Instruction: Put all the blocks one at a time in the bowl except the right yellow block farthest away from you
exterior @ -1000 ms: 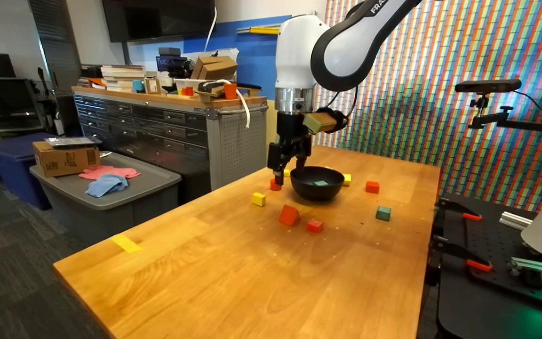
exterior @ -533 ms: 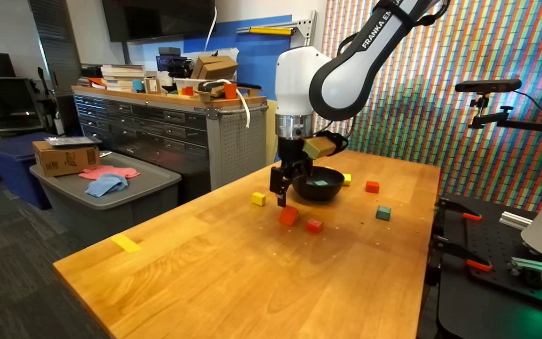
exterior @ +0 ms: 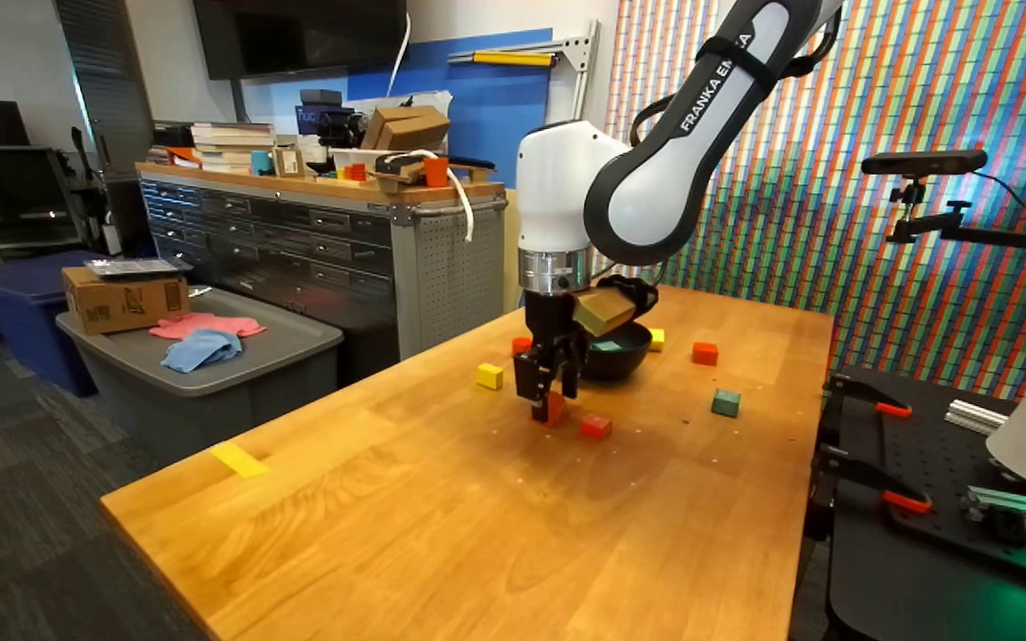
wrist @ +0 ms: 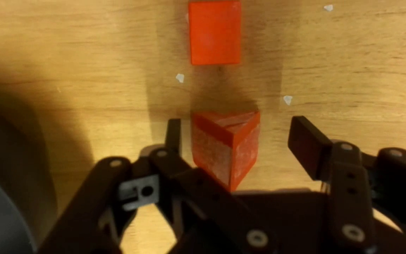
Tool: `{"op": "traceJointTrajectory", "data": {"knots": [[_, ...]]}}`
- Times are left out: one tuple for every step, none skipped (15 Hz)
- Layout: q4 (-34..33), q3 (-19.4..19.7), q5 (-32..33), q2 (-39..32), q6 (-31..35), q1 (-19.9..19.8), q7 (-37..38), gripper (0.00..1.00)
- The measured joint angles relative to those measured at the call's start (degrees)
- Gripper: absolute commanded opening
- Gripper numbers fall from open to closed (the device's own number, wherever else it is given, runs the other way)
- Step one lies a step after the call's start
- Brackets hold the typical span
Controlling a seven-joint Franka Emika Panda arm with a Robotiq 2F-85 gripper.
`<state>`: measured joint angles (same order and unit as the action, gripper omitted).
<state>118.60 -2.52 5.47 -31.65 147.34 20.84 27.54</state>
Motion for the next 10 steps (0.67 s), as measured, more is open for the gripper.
{"op": "traceJointTrajectory", "data": {"knots": [[-0.01,0.27,0.01,-0.16,0.00,0.35,0.00,0.39],[-0.02,0.45,0.01,-0.20,0.00,0.58,0.00,0.31],[-0.08,0.58,0.01,-0.19,0.01,0.70,0.00,0.22],[-0.19,0.72,0.01,-0.19,0.05,0.74,0.00,0.16],[-0.38,0.92,0.01,-0.18,0.08,0.75,0.00,0.11],[-0.54,1.15,0.01,0.00,0.08,0.75,0.00,0.13],[-0.66,1.48,0.01,0.27,0.16,0.75,0.00,0.08],[-0.77,1.82,0.01,0.63,0.20,0.74,0.00,0.09],[-0.78,2.14,0.01,1.20,0.20,0.73,0.00,0.05],[-0.73,2.42,0.01,1.95,0.16,0.72,0.00,0.02]]}}
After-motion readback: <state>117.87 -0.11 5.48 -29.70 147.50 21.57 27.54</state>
